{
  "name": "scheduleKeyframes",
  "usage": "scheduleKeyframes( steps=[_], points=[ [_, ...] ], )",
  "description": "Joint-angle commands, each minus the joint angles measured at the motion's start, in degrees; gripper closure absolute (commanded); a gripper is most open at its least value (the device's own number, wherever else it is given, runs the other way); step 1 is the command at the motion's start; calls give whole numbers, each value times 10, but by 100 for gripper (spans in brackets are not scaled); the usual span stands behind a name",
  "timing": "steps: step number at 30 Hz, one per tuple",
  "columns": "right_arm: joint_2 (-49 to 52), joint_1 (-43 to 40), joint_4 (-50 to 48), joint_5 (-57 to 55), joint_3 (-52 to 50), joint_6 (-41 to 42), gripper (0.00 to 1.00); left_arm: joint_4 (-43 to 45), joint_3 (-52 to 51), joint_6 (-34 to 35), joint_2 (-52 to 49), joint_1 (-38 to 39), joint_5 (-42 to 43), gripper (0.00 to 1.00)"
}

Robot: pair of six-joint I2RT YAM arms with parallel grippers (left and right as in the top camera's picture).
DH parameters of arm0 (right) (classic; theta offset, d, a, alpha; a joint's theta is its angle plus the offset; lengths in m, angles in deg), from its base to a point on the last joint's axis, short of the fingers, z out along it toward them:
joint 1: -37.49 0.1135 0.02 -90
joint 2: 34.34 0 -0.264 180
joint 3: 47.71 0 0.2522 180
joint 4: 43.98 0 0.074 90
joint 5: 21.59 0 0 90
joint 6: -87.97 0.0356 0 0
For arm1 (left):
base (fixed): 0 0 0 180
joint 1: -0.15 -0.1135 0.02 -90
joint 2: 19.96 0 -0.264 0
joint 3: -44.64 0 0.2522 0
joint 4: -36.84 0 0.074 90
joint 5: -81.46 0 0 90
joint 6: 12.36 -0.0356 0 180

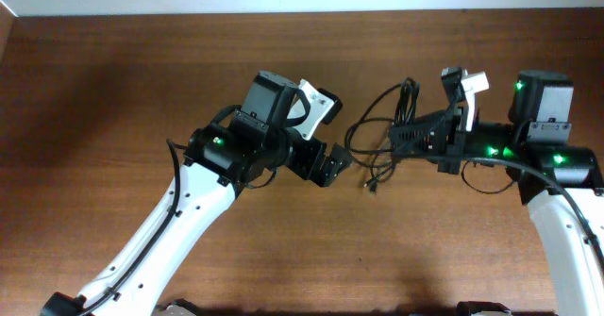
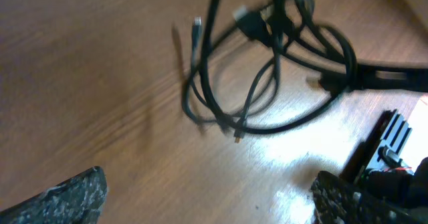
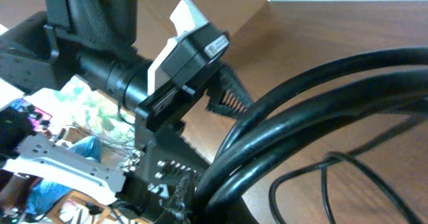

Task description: Untangle cables

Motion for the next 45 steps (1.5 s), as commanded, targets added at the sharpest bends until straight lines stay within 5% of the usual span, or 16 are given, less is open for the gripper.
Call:
scheduleKeyframes(
  steps=[1,8,17,28,33,40,42,44,45],
  points=[
    [-12,2,45,21,13,-63,96,14,-3,-17,12,0,16,1],
    [-12,2,55,29,13,-73,96,14,-3,-17,12,0,16,1],
    [-12,2,56,104,13,-184,96,23,-3,-41,12,0,6,1],
    [-12,3,91,113,13,-192,96,157,-3,-41,12,0,13,1],
    [-12,49,84,149,13,-202,96,171,-3,-111,12,0,82,5],
    [-12,109,81,153,13,-202,96,168,-3,-113,12,3,85,1],
    [-12,116,81,153,13,-202,96,168,-3,-113,12,3,85,16],
    [-12,120,83,153,13,-202,96,167,-3,-113,12,2,66,72],
    [-12,121,85,152,13,-200,96,167,-3,-113,12,2,51,90]
  ],
)
